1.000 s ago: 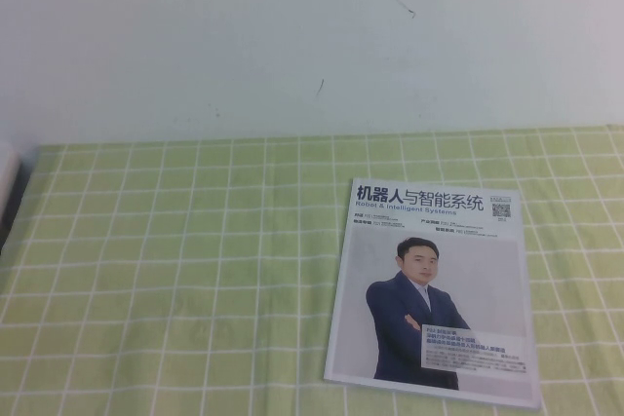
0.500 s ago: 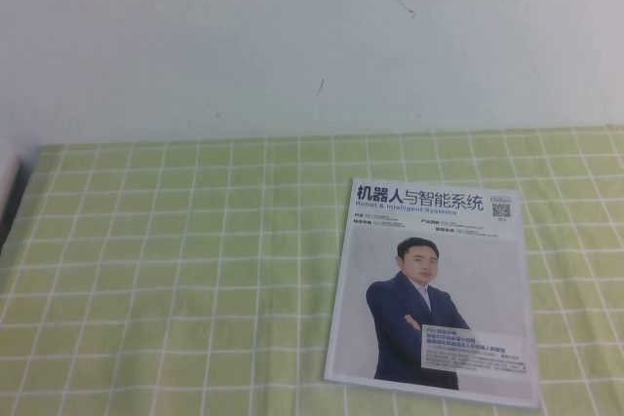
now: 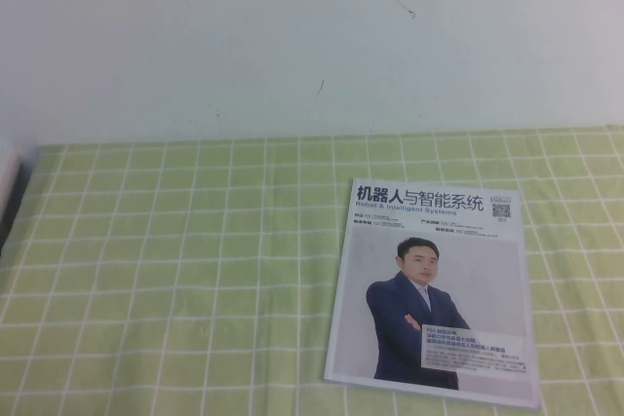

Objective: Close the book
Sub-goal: 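Close the open booklet and leave it lying on the table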

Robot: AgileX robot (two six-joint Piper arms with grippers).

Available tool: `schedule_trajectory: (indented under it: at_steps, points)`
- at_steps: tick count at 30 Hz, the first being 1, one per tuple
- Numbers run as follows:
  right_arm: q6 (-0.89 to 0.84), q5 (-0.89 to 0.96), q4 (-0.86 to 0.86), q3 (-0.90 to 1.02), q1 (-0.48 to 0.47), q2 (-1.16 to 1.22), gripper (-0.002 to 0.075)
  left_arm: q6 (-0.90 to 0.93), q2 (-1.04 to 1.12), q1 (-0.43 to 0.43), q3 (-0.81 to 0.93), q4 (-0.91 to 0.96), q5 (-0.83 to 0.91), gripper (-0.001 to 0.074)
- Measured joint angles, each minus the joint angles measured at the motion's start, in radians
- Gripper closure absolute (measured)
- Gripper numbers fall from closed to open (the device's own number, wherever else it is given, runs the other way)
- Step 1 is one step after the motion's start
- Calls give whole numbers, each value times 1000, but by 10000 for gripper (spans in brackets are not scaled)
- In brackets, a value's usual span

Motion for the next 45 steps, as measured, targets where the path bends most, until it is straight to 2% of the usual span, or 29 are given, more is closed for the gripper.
schedule_trajectory:
  at_steps: [8, 45]
  points:
    - [-4, 2, 11, 0, 0, 0, 729, 27, -4, 16, 1, -79, 57, 737]
    - [-4, -32, 34, 23, 0, -28, 729, 66, -6, 16, -1, -91, 68, 737]
